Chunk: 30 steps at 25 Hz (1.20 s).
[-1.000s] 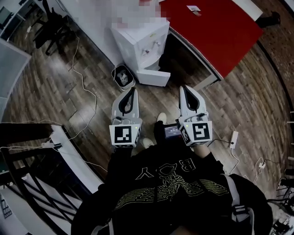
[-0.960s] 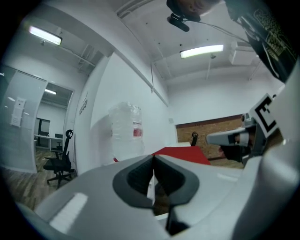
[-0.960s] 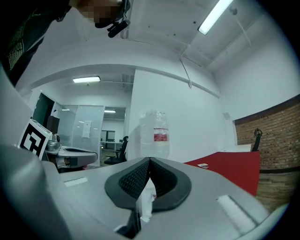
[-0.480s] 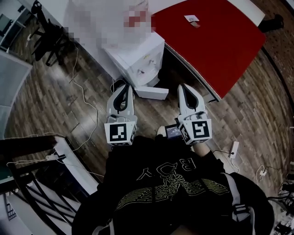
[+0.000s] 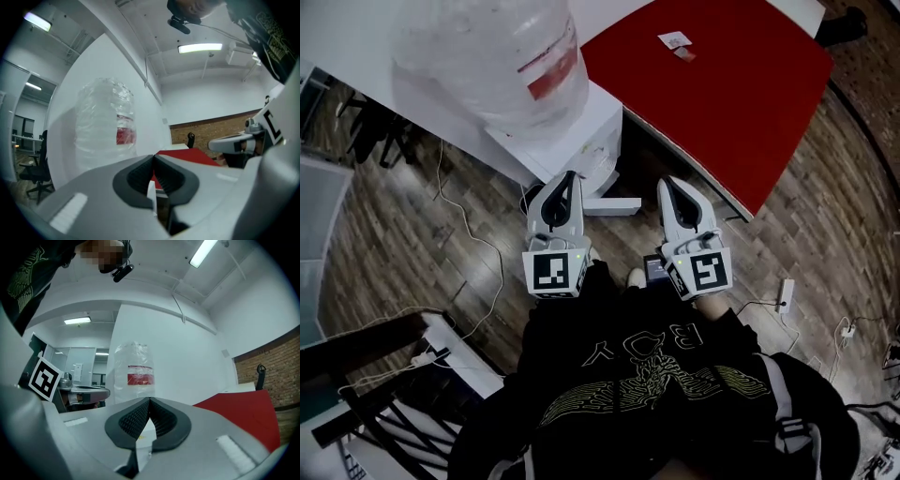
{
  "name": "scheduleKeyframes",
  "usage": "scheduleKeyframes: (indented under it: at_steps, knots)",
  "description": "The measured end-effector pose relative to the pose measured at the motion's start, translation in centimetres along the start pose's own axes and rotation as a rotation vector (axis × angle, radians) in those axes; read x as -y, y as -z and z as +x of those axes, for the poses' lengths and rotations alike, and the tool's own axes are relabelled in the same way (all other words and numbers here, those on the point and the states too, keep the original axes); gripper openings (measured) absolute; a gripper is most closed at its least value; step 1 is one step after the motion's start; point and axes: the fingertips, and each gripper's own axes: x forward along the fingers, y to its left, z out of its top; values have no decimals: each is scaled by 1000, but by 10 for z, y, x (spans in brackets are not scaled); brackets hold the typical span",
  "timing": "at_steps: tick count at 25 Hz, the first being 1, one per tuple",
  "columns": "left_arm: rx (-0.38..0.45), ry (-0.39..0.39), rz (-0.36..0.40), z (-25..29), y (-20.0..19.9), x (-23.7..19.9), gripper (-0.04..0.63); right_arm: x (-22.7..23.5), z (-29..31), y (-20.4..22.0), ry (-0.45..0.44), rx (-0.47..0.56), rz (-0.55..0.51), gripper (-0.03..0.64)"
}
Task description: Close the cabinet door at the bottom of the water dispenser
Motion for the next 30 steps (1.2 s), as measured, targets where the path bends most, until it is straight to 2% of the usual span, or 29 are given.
scheduleKeyframes:
  at_steps: [4,9,13,16,18,22,26,28,30]
  knots:
    - [39,107,-6,40,1,-4,8,13,31,14,91,-31,29,-5]
    - [-38,209,-68,73,43,-10,8,17,49,51,212,-85,15,-5]
    - [-57,249,-88,102,70,-5,8,25,69,103,201,-174,29,-3]
    - [-123,278,-74,121,101,5,8,32,79,139,147,-199,73,-3]
    - [-164,298,-73,131,122,12,8,43,88,161,130,-210,50,-3]
    - [-216,393,-25,133,166,41,8,61,84,235,172,-318,85,-3]
    - [-343,480,-15,134,246,70,8,67,81,332,161,-453,123,-3]
    - [-396,497,-9,137,289,81,8,68,79,370,178,-487,146,-3]
    - [-411,482,-37,142,320,86,8,69,76,399,216,-509,178,-3]
